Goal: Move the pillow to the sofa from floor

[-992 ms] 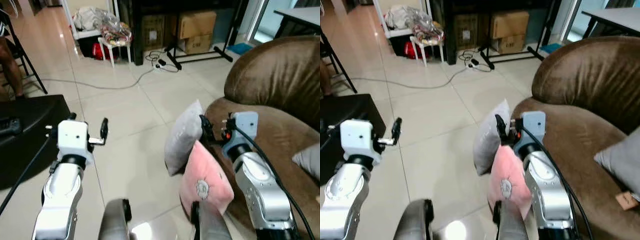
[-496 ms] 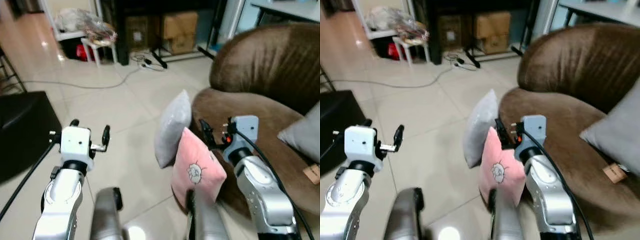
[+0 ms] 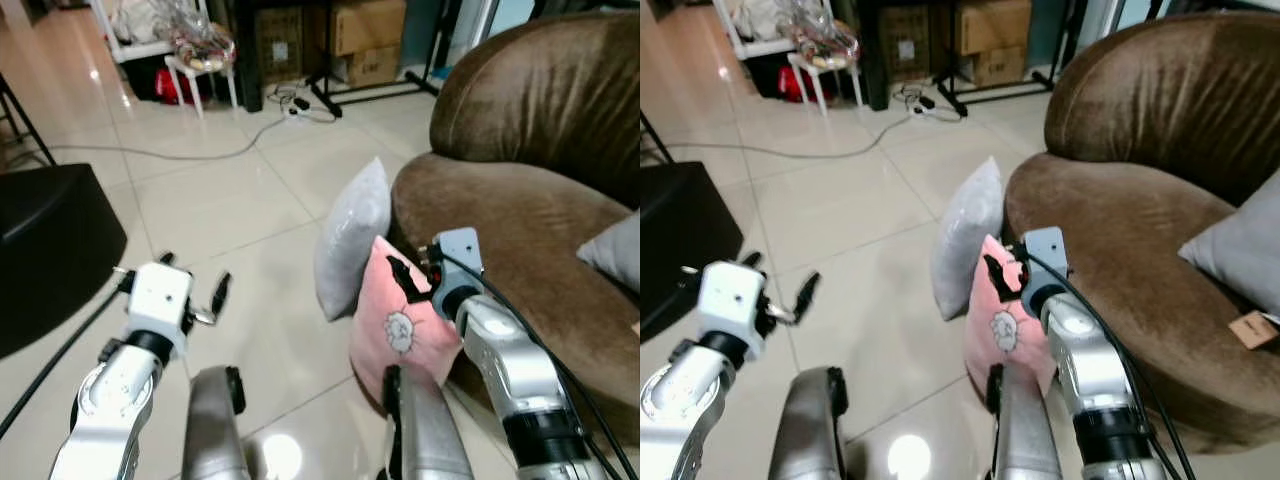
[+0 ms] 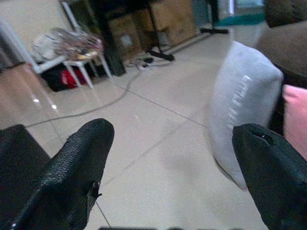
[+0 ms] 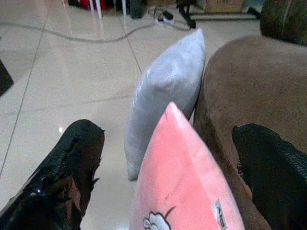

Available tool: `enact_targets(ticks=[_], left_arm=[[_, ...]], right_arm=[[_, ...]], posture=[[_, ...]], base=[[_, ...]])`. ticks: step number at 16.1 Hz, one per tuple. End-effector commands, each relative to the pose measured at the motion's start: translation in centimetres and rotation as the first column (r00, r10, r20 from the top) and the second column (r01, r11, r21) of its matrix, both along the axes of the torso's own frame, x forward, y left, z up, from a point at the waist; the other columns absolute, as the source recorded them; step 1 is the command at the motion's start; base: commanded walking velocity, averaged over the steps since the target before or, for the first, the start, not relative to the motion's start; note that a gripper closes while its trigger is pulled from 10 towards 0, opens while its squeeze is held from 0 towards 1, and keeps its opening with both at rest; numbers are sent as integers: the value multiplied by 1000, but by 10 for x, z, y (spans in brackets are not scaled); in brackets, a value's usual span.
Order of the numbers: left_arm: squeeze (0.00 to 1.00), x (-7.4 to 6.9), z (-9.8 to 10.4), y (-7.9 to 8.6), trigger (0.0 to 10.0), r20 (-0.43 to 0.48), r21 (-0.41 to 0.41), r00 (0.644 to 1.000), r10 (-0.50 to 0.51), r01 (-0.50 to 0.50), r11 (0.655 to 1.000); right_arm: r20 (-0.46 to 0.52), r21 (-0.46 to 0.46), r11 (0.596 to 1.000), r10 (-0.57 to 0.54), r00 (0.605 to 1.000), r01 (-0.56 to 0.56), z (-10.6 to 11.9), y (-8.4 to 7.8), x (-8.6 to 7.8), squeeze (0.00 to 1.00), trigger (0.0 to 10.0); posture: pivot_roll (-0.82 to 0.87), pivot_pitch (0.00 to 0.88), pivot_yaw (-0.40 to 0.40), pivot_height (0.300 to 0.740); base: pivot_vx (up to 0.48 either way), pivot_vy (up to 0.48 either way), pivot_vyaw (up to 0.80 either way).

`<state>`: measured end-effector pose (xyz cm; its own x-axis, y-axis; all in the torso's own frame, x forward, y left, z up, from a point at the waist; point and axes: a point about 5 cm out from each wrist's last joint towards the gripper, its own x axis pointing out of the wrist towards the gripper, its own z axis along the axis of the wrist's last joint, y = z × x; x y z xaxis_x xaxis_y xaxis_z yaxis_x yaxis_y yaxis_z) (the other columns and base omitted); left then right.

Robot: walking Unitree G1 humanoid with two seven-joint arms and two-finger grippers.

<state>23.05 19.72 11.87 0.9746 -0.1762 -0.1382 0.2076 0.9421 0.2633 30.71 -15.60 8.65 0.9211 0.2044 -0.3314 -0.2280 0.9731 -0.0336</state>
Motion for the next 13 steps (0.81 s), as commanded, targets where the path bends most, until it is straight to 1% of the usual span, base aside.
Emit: enact_targets(ticks=[1,2,4,5,7,8,11,12,13], left_arm=[[780,-2,1,-2,10000,-26,-2,998,-58,58,998],[780,-4,1,-1,10000,-45,1,995,-91,91,996],[780,-5,2,1,10000,-55,8,993,-105,106,994],[780,-6,2,2,10000,-70,18,990,-124,125,992],[780,-11,3,2,10000,-87,20,985,-149,151,988],[776,-12,3,2,10000,-93,19,984,-154,157,987],[776,-31,0,3,10000,-148,14,972,-183,187,982],[780,-38,0,5,10000,-160,15,970,-186,190,982],[776,-44,4,7,10000,-162,15,969,-188,193,981]], right_arm=[[-11,-13,1000,-5,1000,4,-4,2,7,1000,10000],[-35,-28,1000,-15,999,14,-11,5,15,1000,10000],[-53,-35,999,-31,998,29,-17,6,20,1000,10000],[-80,-50,997,-66,995,63,-27,7,25,1000,10000],[-103,-83,992,-108,989,99,-37,6,27,1000,10000],[-108,-88,990,-121,987,111,-38,6,28,1000,10000],[-122,-136,977,-178,976,161,-44,2,30,1000,10000],[-115,-143,973,-197,974,180,-45,-1,30,957,10000],[-103,-141,969,-217,971,202,-45,-3,31,0,10000]], posture=[[-32,0,-4,486],[-28,0,0,486],[-23,0,4,486],[-18,0,12,486],[-14,0,17,486],[-14,0,17,486],[-10,0,4,486],[-7,12,1,486],[6,50,-9,486]], base=[[0,0,0],[0,0,0],[0,0,0],[0,0,0],[0,0,0],[0,0,0],[0,0,0],[0,0,0],[0,0,0]])
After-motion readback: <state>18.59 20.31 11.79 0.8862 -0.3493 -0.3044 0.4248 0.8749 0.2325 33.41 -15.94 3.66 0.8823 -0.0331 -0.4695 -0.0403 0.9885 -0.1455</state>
